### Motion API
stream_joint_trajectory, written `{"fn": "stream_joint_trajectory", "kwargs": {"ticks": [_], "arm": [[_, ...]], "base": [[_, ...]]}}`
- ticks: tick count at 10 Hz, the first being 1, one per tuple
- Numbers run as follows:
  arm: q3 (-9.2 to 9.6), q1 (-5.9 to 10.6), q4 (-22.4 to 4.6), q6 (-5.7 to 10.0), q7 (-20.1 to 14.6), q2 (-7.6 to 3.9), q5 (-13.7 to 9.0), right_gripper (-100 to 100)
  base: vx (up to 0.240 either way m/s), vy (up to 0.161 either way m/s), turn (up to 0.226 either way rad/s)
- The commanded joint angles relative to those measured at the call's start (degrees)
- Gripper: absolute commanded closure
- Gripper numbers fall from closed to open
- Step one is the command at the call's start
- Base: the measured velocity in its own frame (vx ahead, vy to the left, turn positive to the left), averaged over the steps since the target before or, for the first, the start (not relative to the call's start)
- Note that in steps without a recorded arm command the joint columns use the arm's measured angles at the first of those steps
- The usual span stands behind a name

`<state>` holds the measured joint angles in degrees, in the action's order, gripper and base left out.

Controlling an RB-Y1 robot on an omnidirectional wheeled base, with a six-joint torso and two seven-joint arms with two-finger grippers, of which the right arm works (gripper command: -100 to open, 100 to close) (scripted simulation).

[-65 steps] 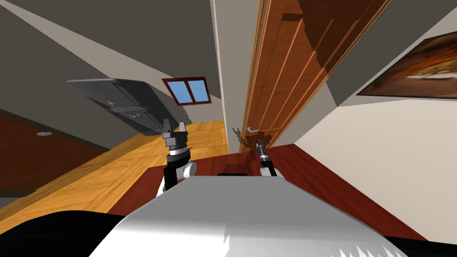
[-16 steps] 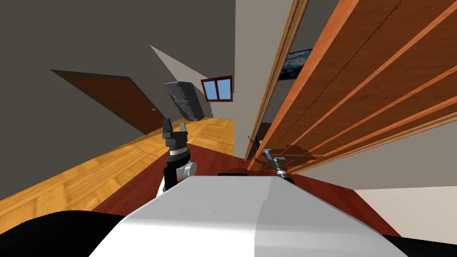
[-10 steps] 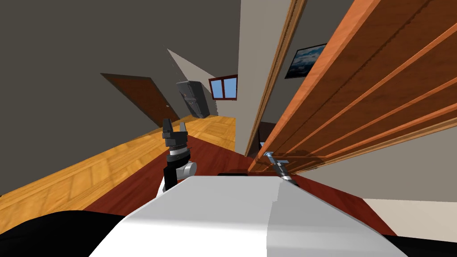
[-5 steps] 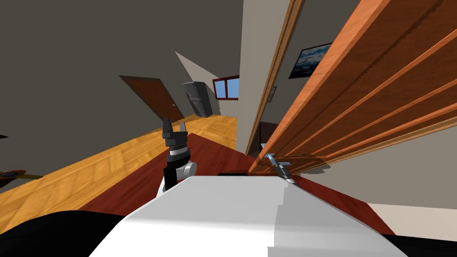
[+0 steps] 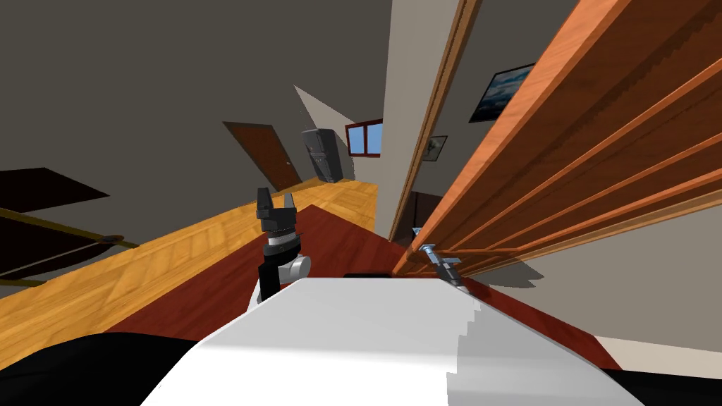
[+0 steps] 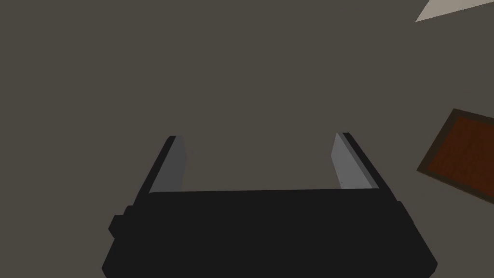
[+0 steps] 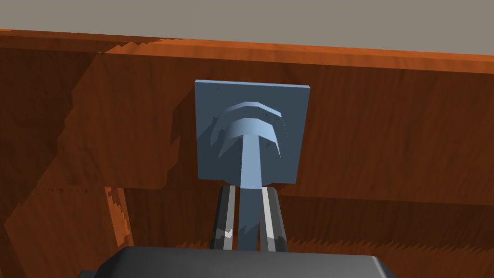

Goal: Pull the door open

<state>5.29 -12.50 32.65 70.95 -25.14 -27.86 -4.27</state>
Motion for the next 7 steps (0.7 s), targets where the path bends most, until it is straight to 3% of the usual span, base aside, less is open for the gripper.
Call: {"fn": "stream_joint_trajectory", "kwargs": {"ticks": [1,5,6,7], "arm": [[0.1,0.18,-1.4,1.41,-0.2,-0.16,0.0,100],[0.39,-0.29,-2.7,3.55,-0.6,-0.68,0.0,100],[0.58,-0.15,-2.7,3.2,-0.6,-0.42,0.1,100],[0.29,1.11,-3.2,2.2,-0.2,0.17,0.5,100]], "base": [[-0.221,-0.101,0.172],[-0.236,-0.071,0.173],[-0.092,-0.019,0.037],[-0.147,-0.052,0.115]]}}
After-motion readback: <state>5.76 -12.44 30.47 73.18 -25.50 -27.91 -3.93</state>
